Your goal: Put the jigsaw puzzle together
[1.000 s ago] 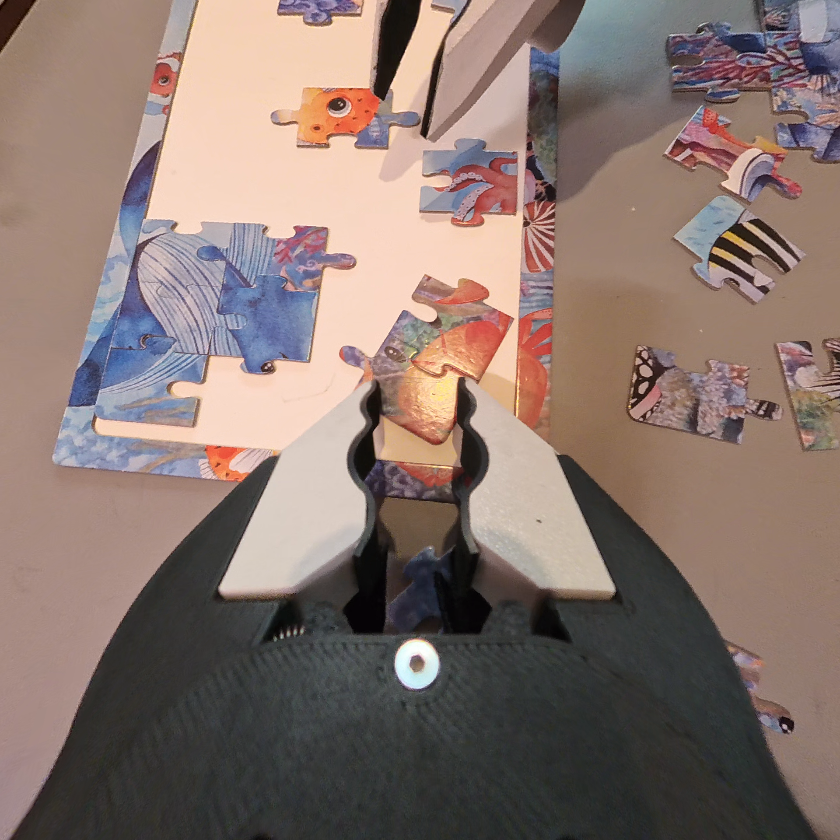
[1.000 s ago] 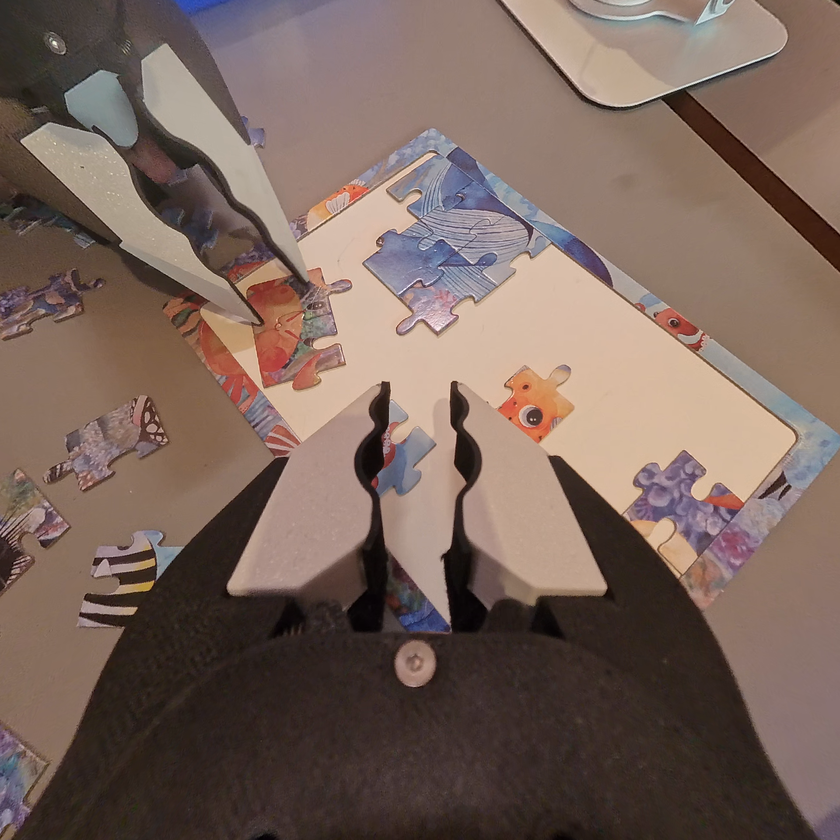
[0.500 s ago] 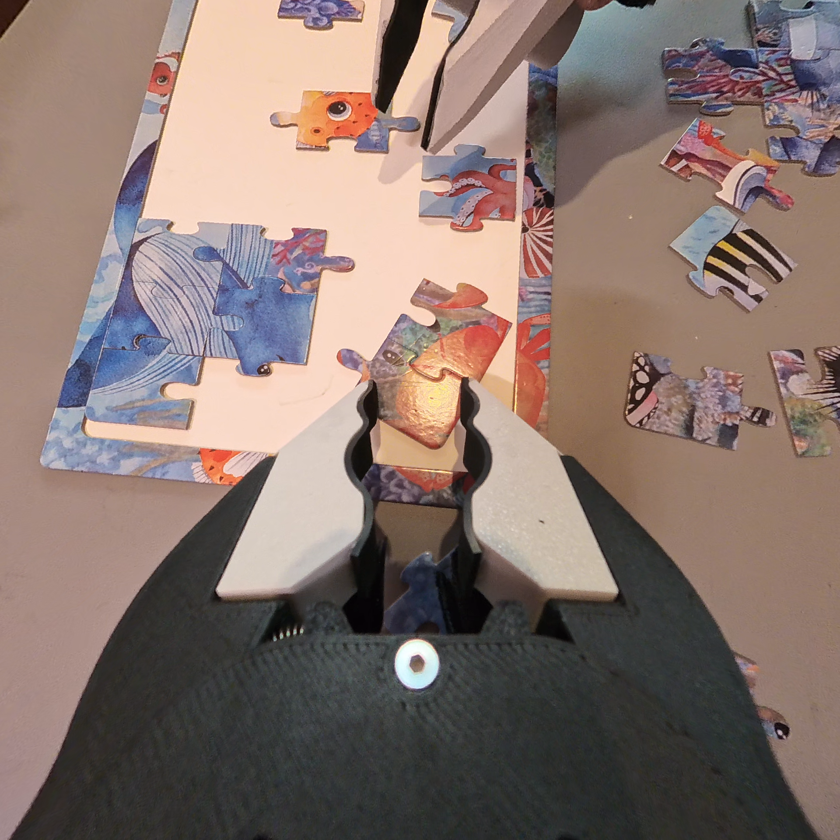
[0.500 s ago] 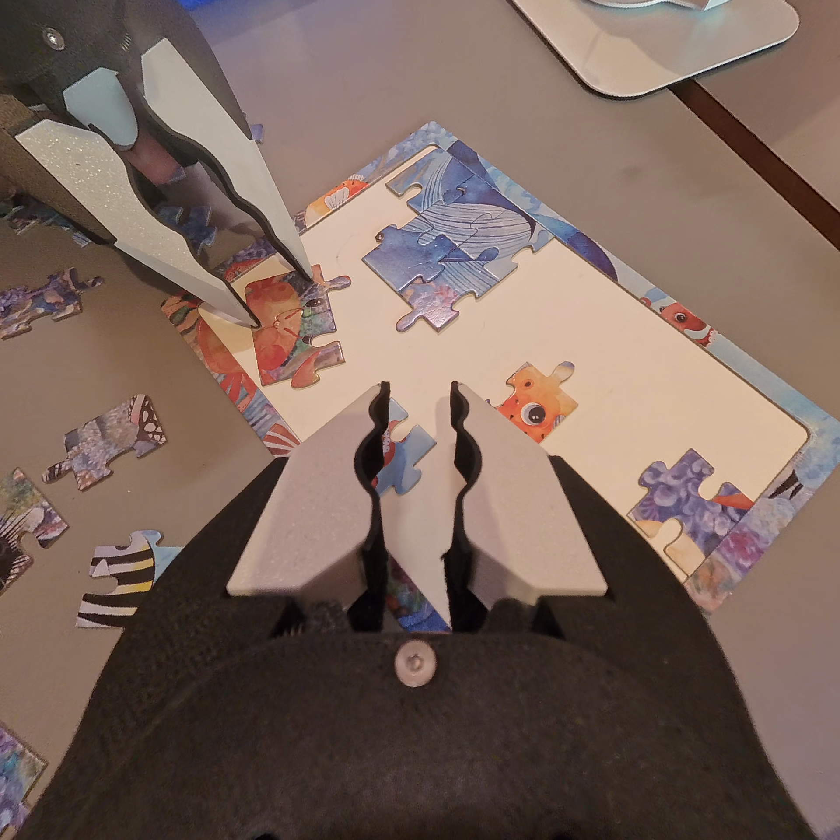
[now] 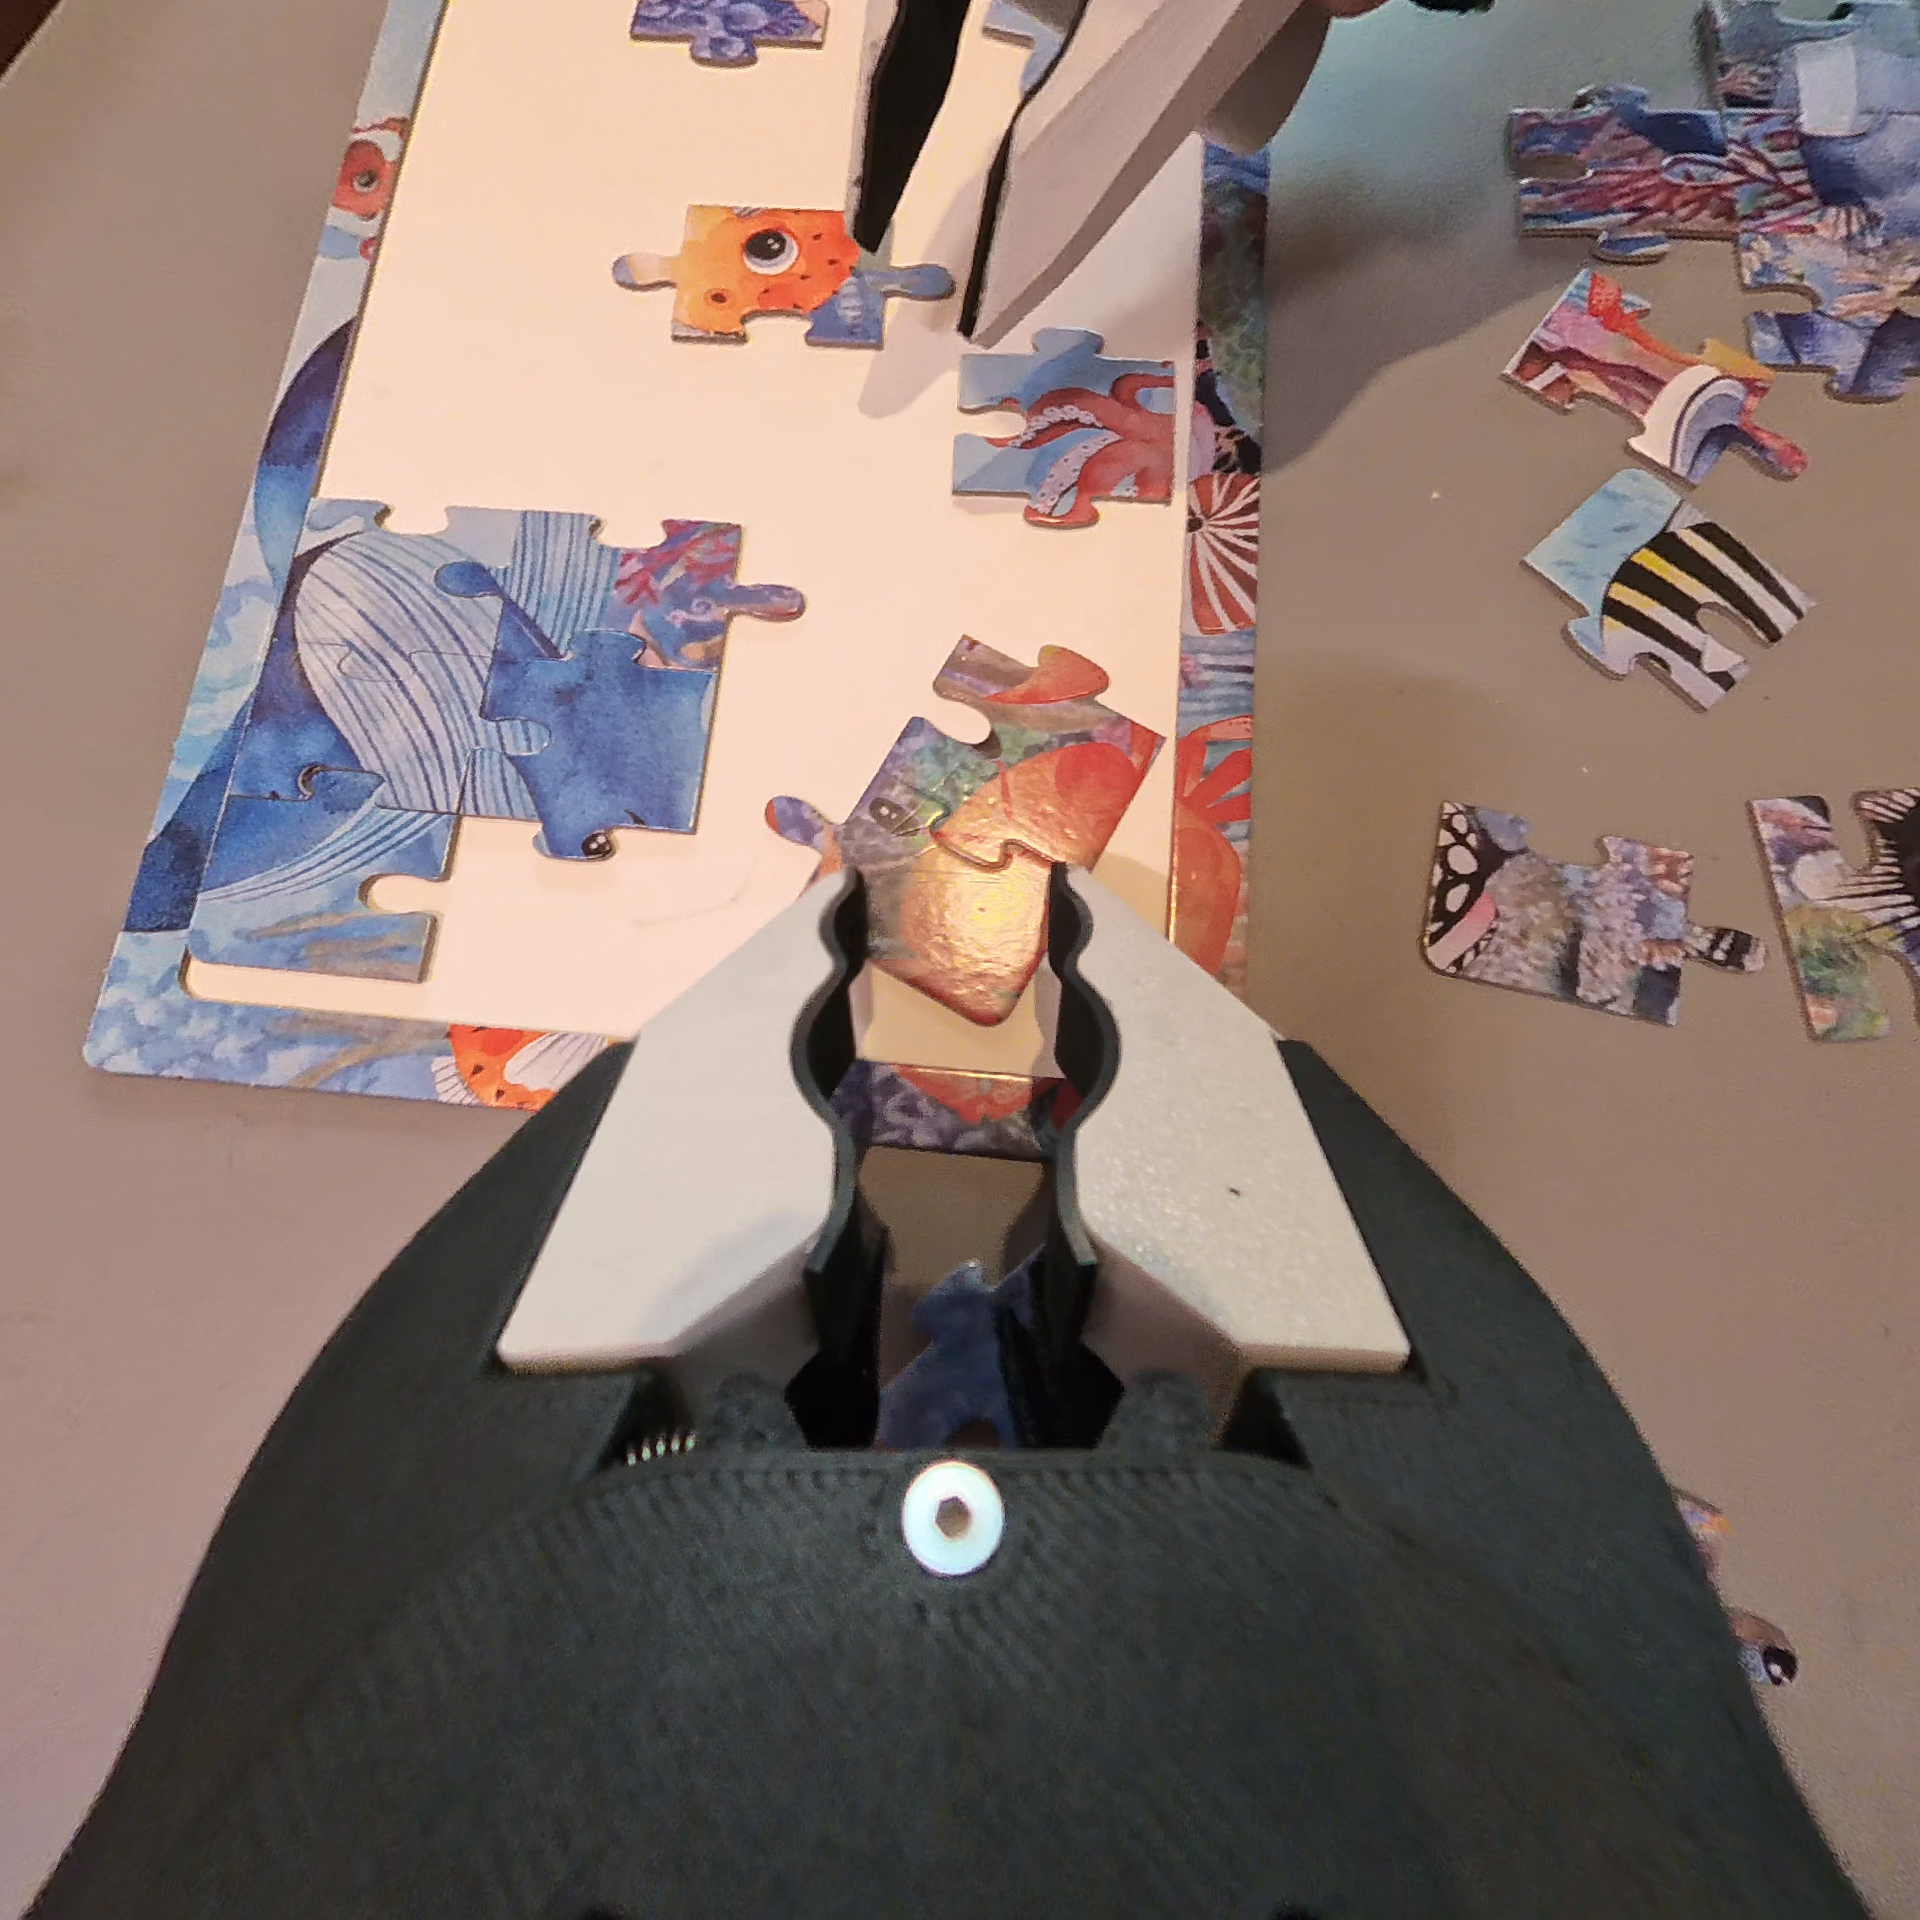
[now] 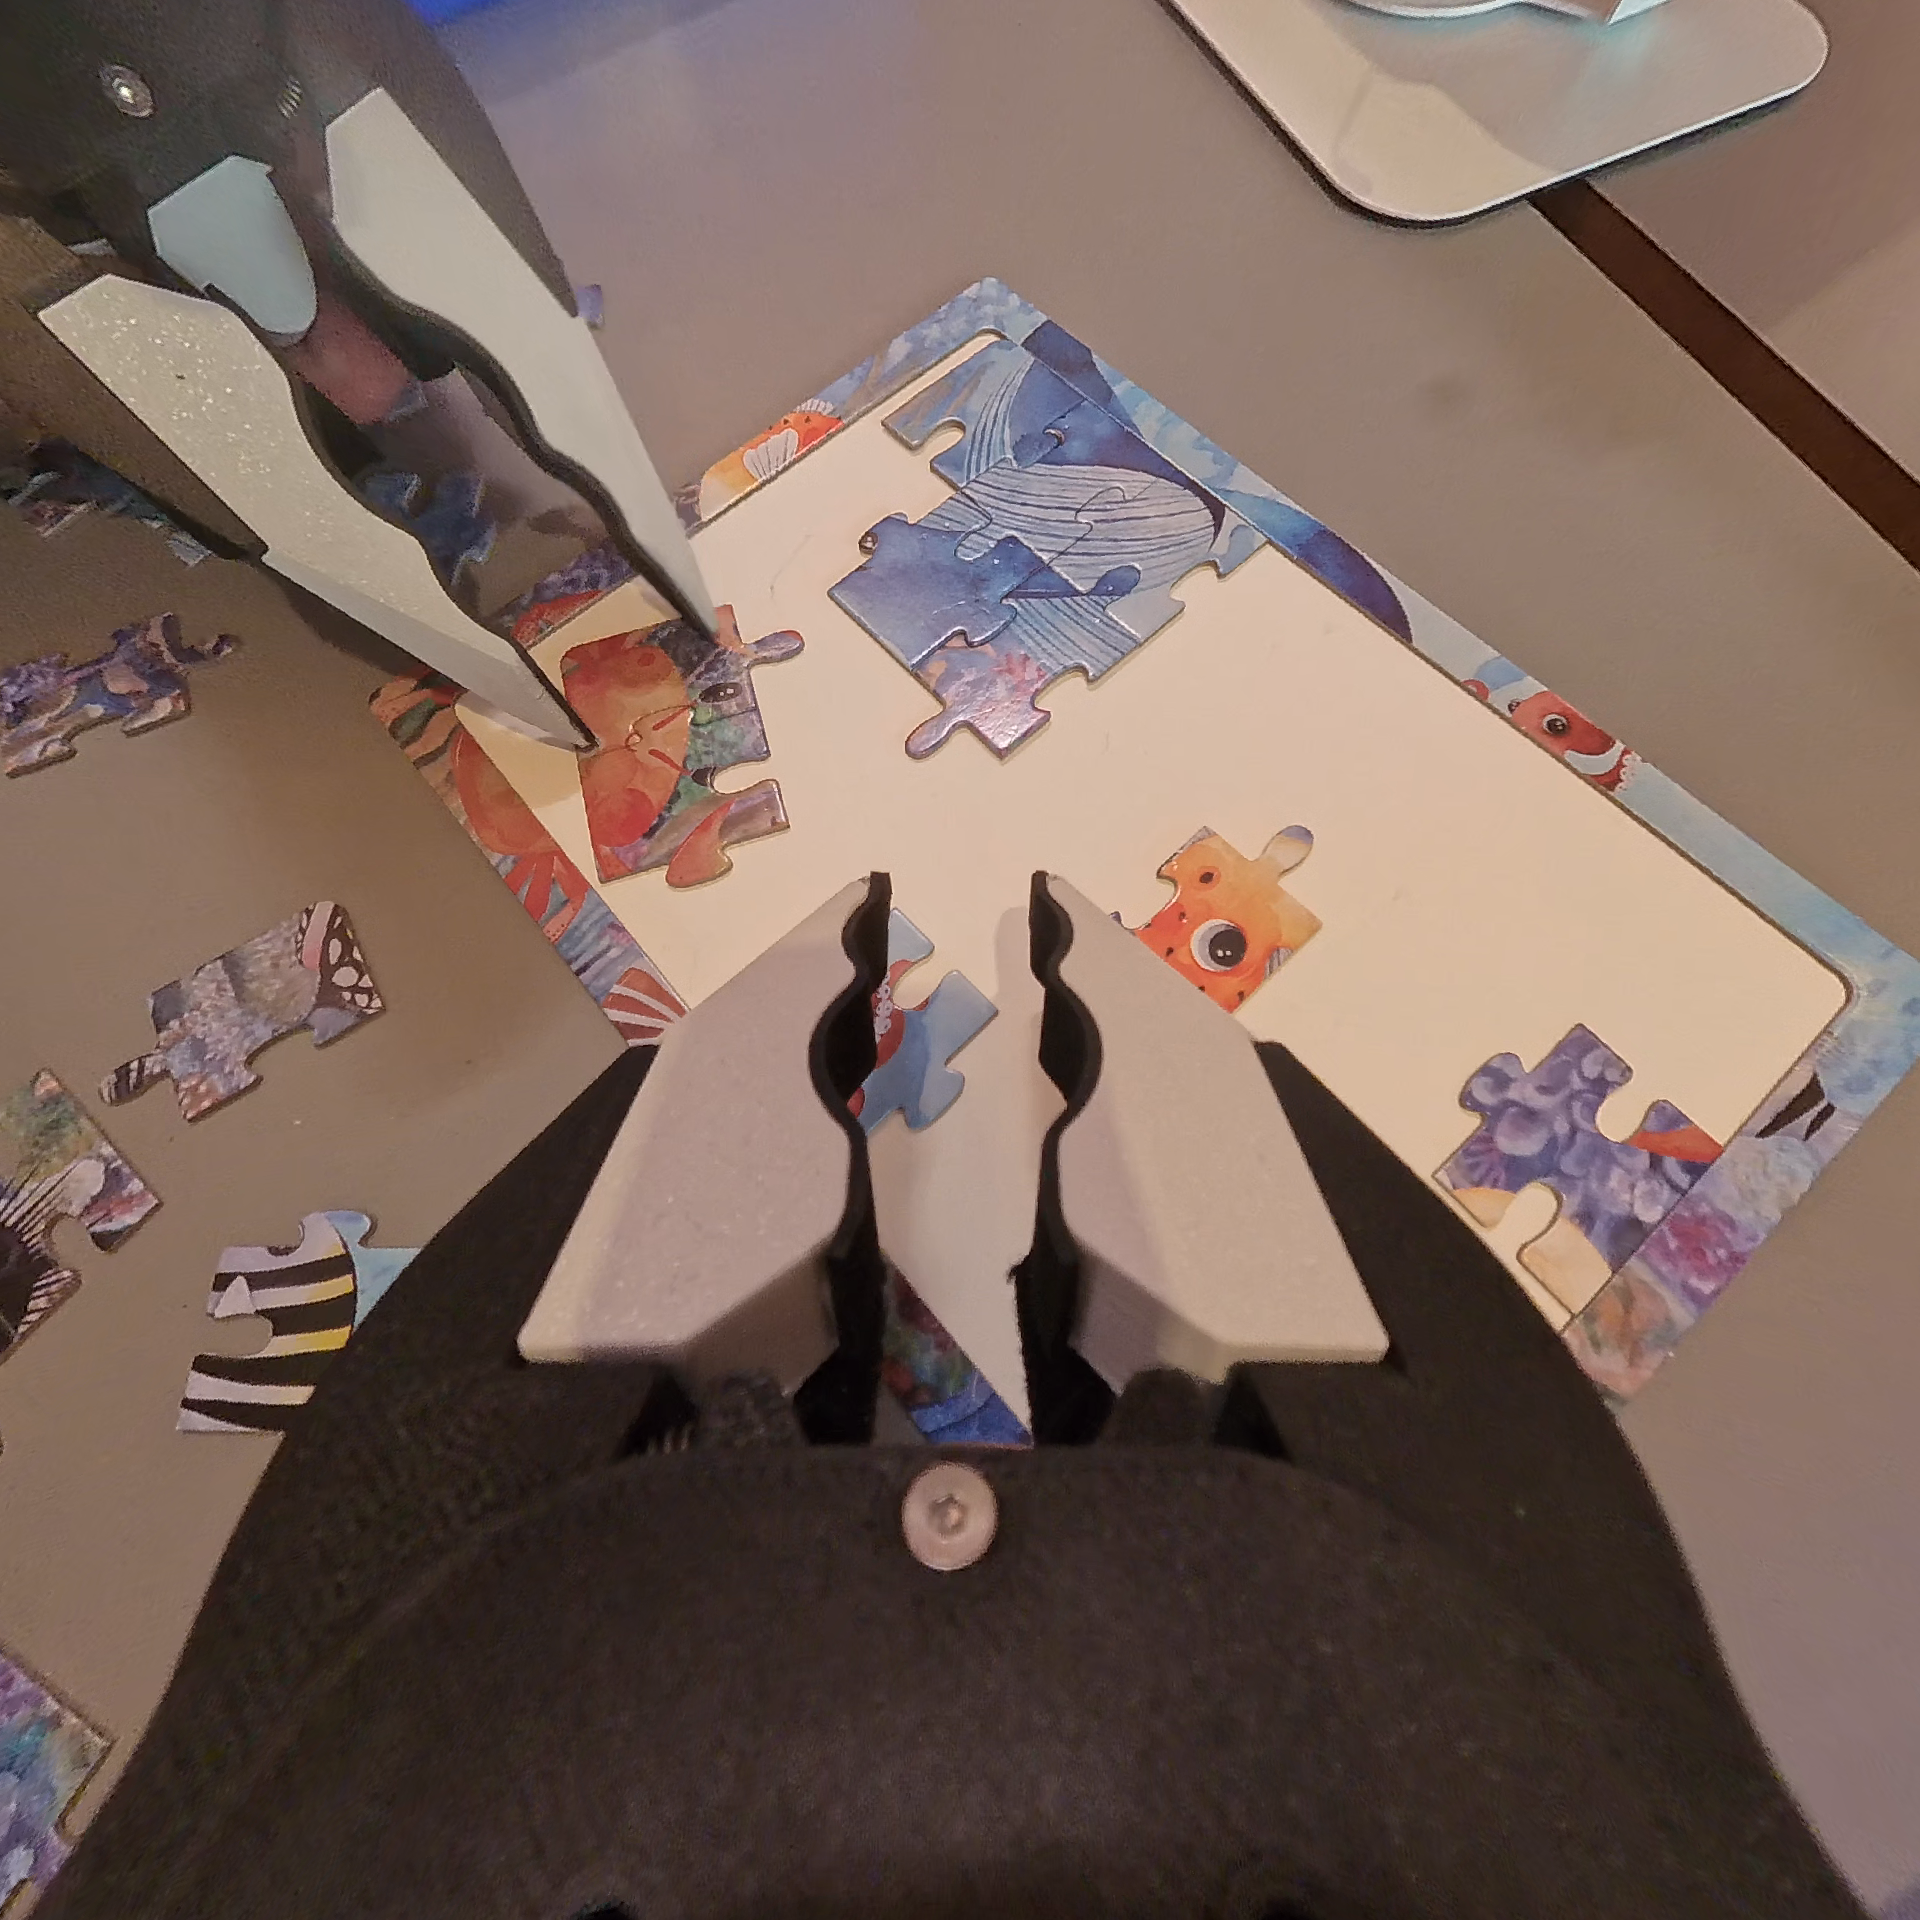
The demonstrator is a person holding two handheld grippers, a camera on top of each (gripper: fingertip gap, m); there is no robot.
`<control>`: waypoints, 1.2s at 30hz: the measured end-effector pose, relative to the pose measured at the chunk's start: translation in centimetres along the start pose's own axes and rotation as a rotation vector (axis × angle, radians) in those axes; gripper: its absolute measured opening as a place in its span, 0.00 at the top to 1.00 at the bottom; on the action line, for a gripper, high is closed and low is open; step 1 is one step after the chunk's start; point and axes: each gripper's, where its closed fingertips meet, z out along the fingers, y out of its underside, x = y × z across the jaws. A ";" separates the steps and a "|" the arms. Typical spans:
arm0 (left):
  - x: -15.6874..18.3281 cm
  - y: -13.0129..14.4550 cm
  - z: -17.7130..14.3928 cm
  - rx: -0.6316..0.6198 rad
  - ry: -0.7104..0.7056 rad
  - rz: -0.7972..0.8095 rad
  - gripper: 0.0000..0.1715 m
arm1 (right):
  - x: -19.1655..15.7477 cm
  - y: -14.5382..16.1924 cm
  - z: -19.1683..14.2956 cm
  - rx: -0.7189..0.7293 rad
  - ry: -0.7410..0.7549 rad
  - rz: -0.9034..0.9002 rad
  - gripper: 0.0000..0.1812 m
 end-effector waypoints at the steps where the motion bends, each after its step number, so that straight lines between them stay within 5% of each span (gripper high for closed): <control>1: 0.2 0.0 0.0 0.000 0.005 0.006 0.83 | 0.0 0.0 0.0 0.001 0.000 0.001 0.86; 6: 0.6 0.2 -0.2 -0.019 0.015 0.031 0.92 | 0.0 -0.1 -0.2 0.007 -0.001 0.002 0.86; 17: -0.9 0.8 -1.4 -0.027 0.004 0.020 0.66 | 0.2 0.0 -0.1 0.008 -0.011 0.017 0.86; 36: -0.5 0.0 0.2 -0.029 0.036 0.074 0.70 | -0.3 0.5 0.2 -0.012 -0.062 0.025 0.85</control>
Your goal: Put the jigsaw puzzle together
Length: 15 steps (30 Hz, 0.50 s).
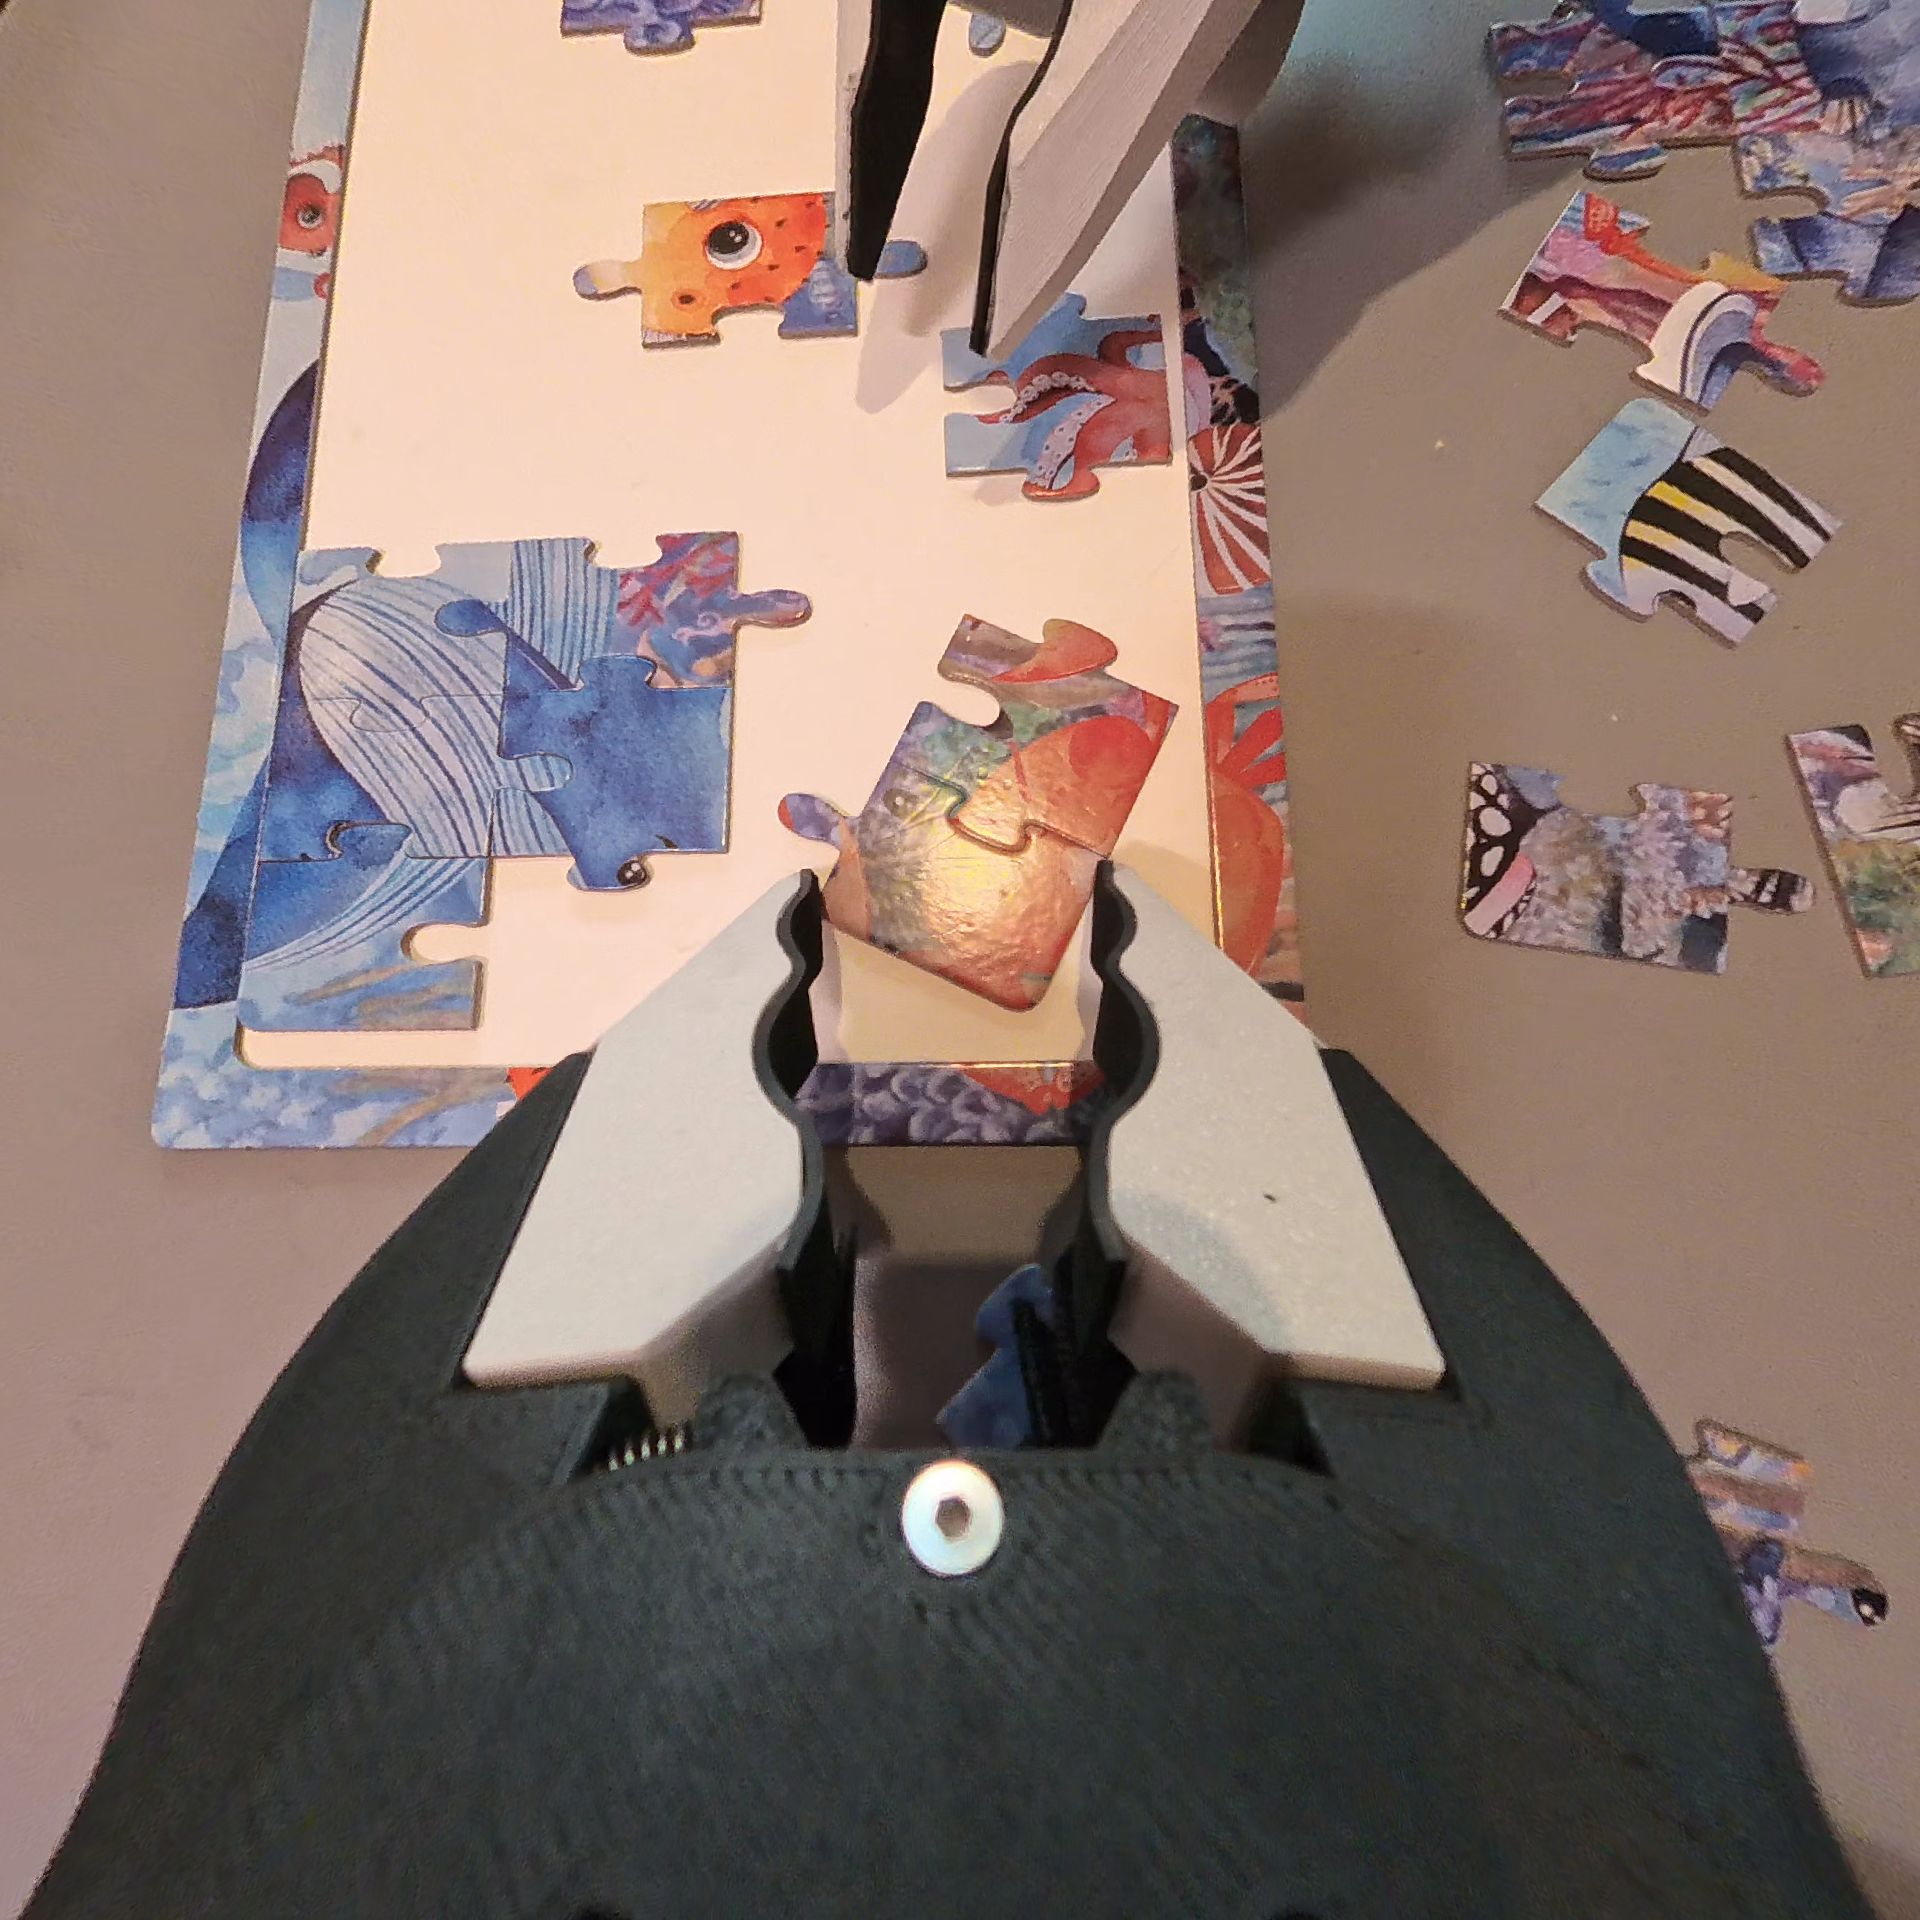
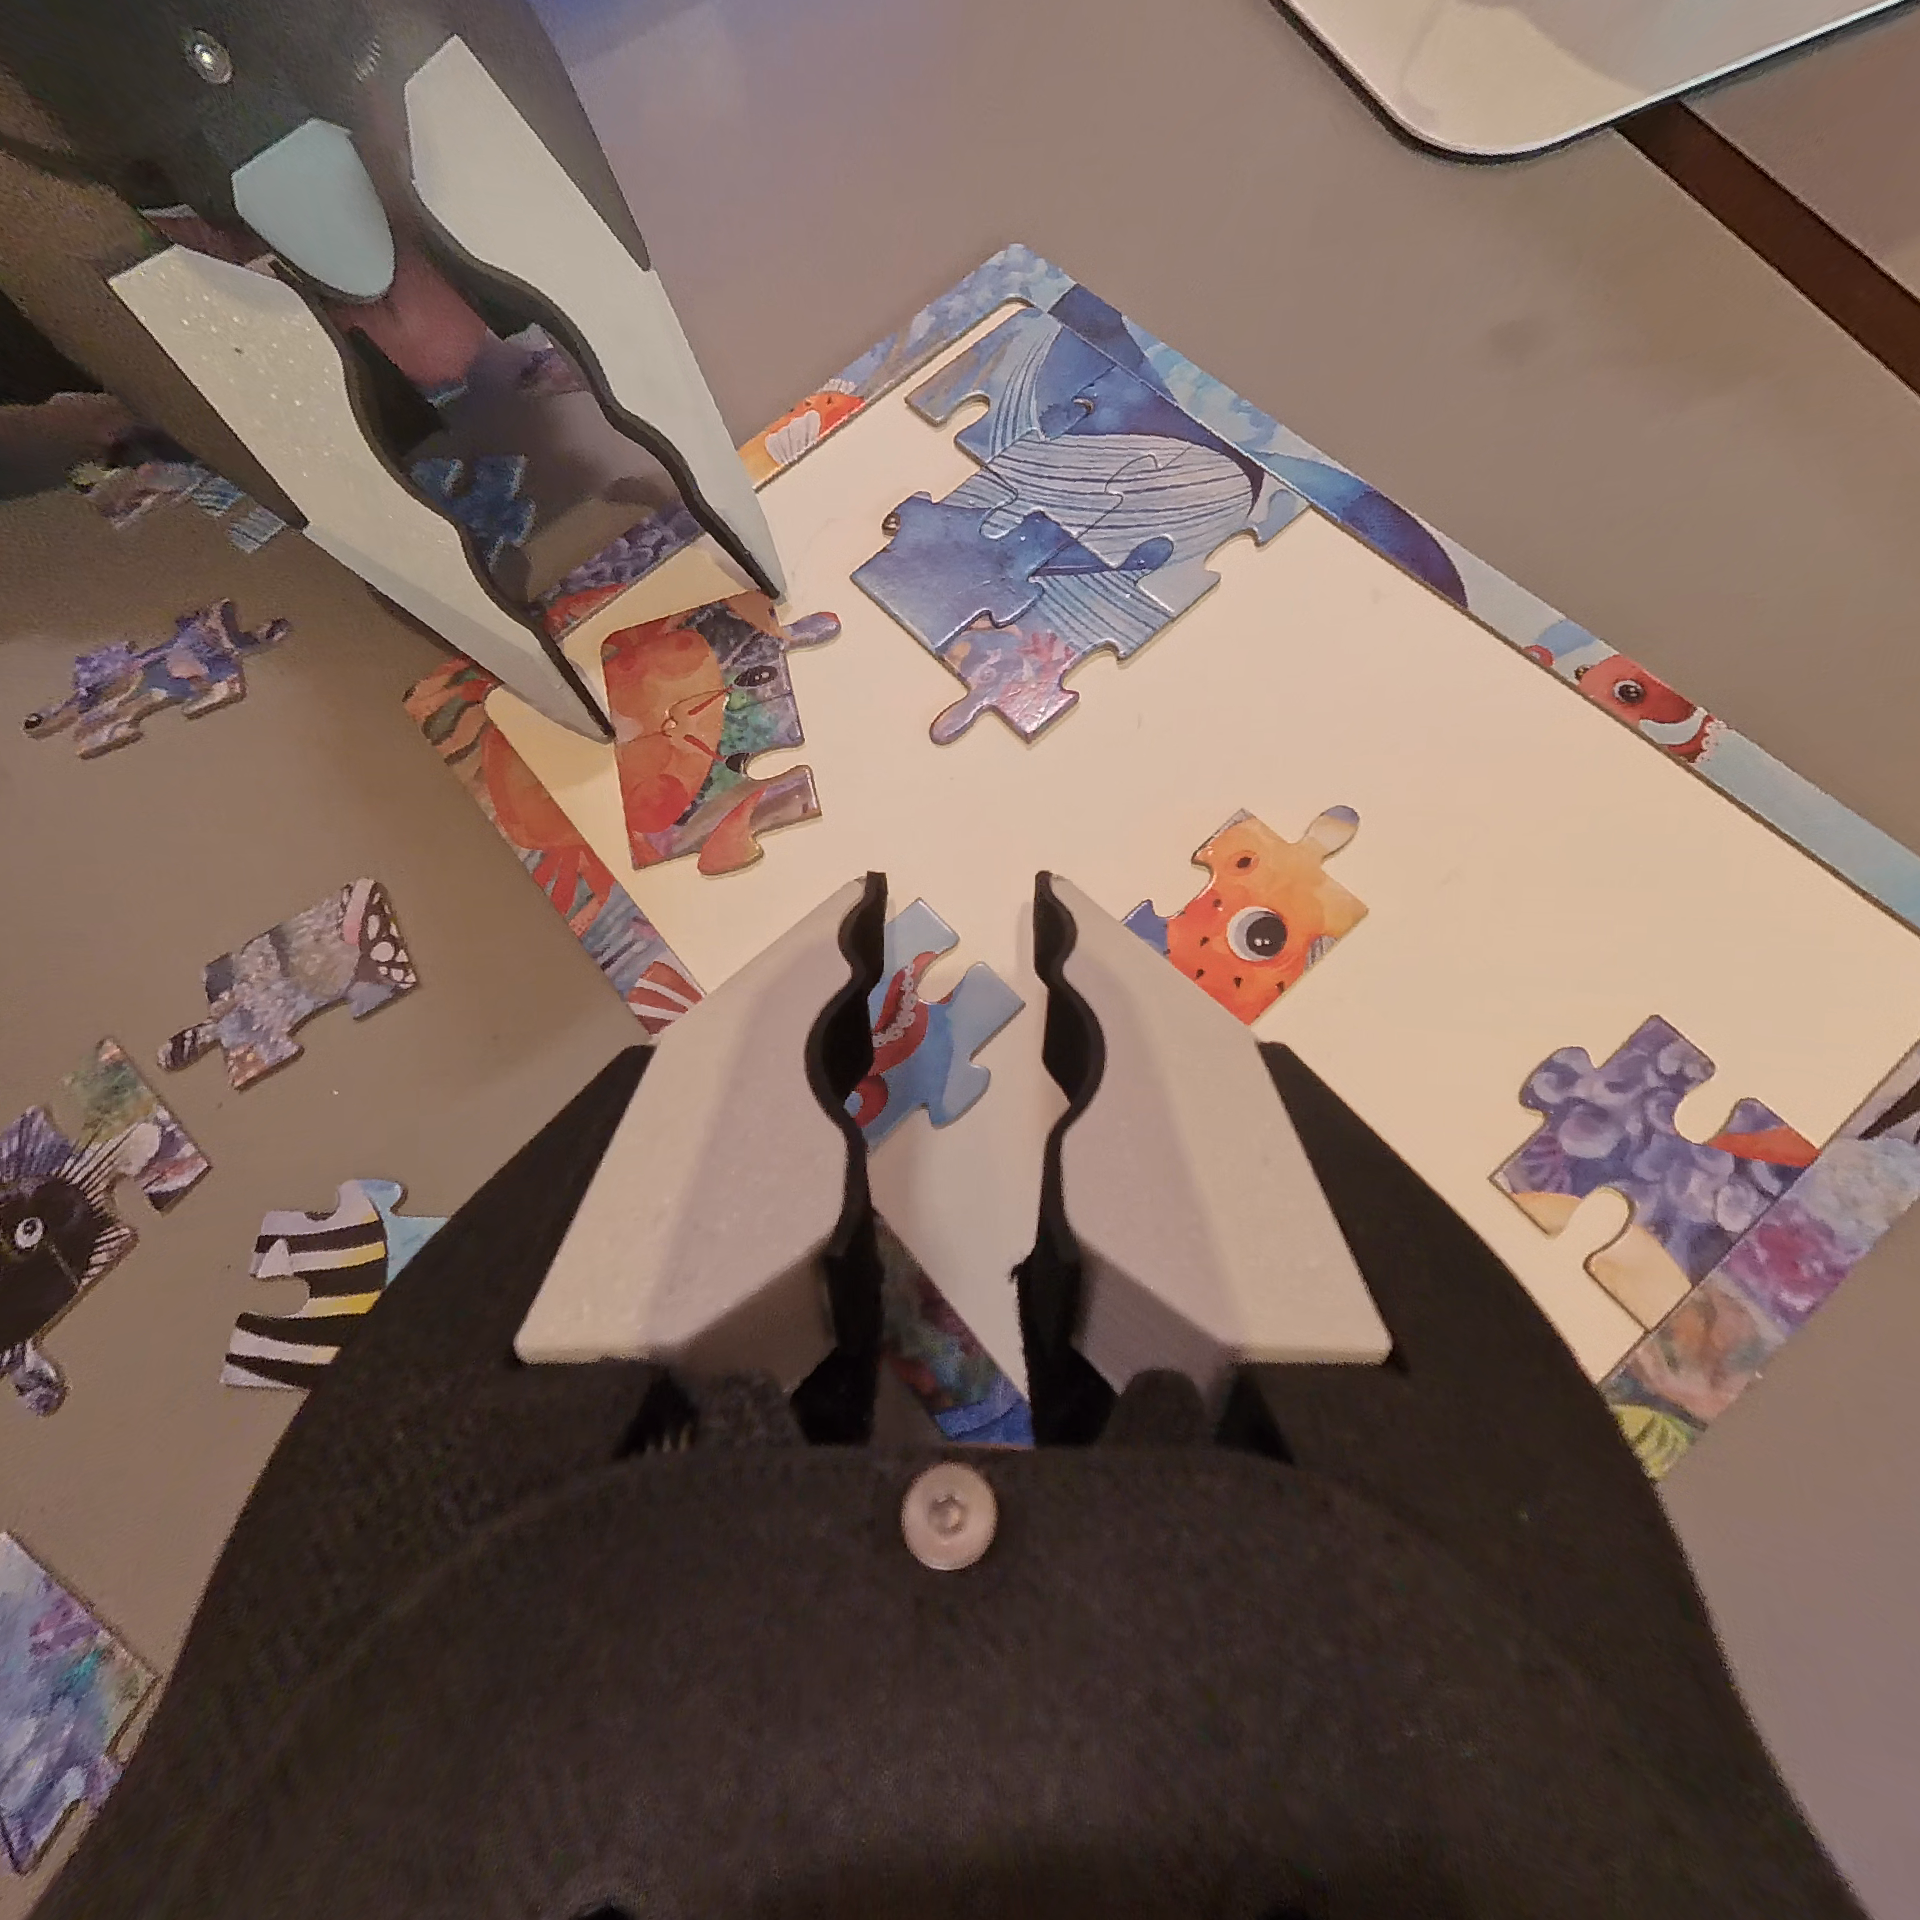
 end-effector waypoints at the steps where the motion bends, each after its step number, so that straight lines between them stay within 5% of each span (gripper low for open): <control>1: 0.0 0.0 0.0 -0.003 -0.010 0.004 0.71 | -0.1 0.0 0.0 0.000 -0.008 0.000 0.85; 10: -0.1 -0.4 -1.0 -0.031 -0.181 0.128 0.72 | -2.7 0.2 1.0 -0.028 -0.115 -0.030 0.82; 11: 0.2 -0.6 -1.1 -0.022 -0.180 0.154 0.94 | -3.0 0.1 1.0 -0.021 -0.130 -0.020 0.82; 15: 0.6 -2.1 -1.7 0.034 -0.209 0.205 0.91 | -3.8 -0.6 0.9 0.013 -0.188 0.043 0.81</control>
